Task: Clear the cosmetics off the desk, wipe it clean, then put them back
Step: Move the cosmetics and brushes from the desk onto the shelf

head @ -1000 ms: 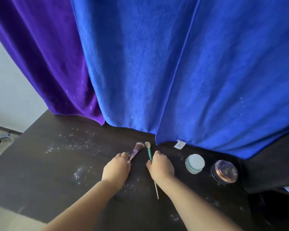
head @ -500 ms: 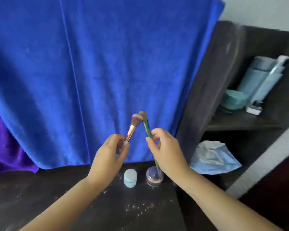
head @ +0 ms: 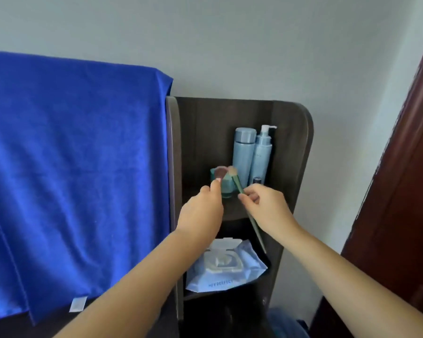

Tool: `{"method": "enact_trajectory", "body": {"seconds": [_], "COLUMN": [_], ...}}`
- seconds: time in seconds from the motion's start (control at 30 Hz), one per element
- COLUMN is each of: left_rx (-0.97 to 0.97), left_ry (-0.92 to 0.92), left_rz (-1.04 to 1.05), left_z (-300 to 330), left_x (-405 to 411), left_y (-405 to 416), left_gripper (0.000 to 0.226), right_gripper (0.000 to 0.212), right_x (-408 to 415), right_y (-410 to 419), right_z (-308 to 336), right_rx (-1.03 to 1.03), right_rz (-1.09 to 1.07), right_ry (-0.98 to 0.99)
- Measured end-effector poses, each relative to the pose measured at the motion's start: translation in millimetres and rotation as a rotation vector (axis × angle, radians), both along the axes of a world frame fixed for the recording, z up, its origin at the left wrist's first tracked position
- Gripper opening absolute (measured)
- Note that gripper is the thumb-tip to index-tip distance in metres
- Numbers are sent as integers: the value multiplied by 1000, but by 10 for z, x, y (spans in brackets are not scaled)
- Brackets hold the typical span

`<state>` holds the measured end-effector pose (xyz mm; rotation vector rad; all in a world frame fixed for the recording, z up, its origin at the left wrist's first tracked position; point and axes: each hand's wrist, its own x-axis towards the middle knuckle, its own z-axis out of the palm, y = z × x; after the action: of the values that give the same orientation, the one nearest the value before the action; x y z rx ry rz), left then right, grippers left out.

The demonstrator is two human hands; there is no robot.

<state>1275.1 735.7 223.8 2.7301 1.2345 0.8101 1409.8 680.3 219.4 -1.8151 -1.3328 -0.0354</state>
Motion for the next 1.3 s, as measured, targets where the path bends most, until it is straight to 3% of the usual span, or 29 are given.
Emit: {"method": "enact_trajectory", "body": {"seconds": [0.13, 0.3, 0.43, 0.53, 0.6, 0.67, 0.73, 0.87, 0.93, 1.03, 1.17, 1.3], "left_rx": [-74, -65, -91, -35, 74, 265, 306, -74, -234, -413, -570, -674], "left_ry": [244, 447, 494, 472, 409, 193, -7, -95, -75, -52, -53, -46], "left_rz": [222, 280, 287, 266, 221, 115, 32, 188, 327, 408, 411, 408], "left_z": [122, 162, 122, 145, 94, -30, -213, -823, -1211, -1758, -2321, -2714], "left_x": [142, 205, 238, 158, -4, -302, -690, -1477, -1802, -2121, -2261, -2254], "left_y": [128, 195, 226, 142, 46, -37, -54, 142, 332, 517, 670, 793], "left_gripper": [41, 29, 31, 33, 31, 14, 12, 20, 23, 30, 54, 73], "right_gripper": [24, 22, 16, 22, 25, 22, 16, 13, 14, 11, 48, 80], "right_x": [-79, -234, -279, -242, -201, -195, -273, -720, -1014, -1379, -1673, -1836], "right_y": [388, 827, 882, 797, 669, 463, 227, -64, -32, 213, 597, 890], "right_z": [-20, -37, -47, -27, -12, -6, -20, -298, -663, -1442, -2297, -2767], "right_rx": [-171, -404, -379, -357, -234, -74, 65, 181, 79, -233, -561, -622], "right_rz": [84, 76, 97, 119, 130, 140, 183, 354, 428, 471, 328, 140], "right_ry": [-89, -194, -235, -225, -160, -123, -85, -1, 26, 59, 114, 104]}}
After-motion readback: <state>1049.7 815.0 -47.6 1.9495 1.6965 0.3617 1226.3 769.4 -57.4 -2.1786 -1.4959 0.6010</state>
